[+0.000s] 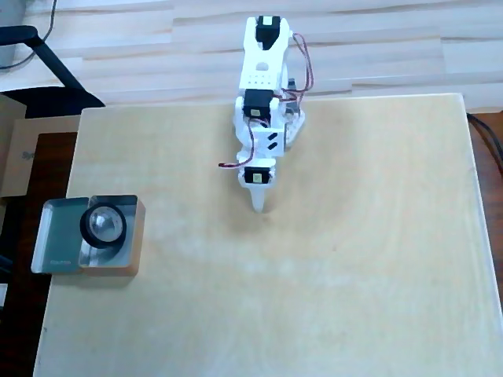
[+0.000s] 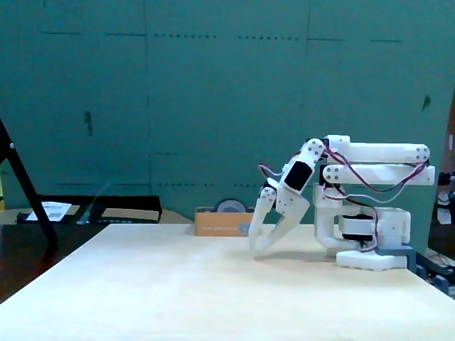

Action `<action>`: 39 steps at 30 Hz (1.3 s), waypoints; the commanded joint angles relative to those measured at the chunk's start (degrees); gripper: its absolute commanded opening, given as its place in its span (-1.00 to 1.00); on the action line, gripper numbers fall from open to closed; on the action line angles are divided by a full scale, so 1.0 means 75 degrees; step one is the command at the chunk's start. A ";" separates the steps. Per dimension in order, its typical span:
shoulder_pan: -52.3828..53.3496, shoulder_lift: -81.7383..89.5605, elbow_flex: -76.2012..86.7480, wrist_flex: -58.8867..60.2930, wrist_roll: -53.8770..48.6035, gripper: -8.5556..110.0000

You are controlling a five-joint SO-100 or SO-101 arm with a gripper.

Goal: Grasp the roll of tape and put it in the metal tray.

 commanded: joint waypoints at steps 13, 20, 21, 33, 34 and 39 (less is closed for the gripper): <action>0.0012 0.2250 0.0082 -0.0082 -0.0059 -0.86; 0.0035 0.2191 -0.0012 -0.0082 -0.0023 -0.86; 0.0035 0.2191 -0.0035 -0.0082 -0.0023 -0.86; 0.0035 0.2191 -0.0047 -0.0082 -0.0023 -0.86; 0.0023 0.2191 -0.0047 -0.0082 -0.0047 -0.86; 0.0012 0.2191 -0.0047 -0.0082 -0.0059 -0.86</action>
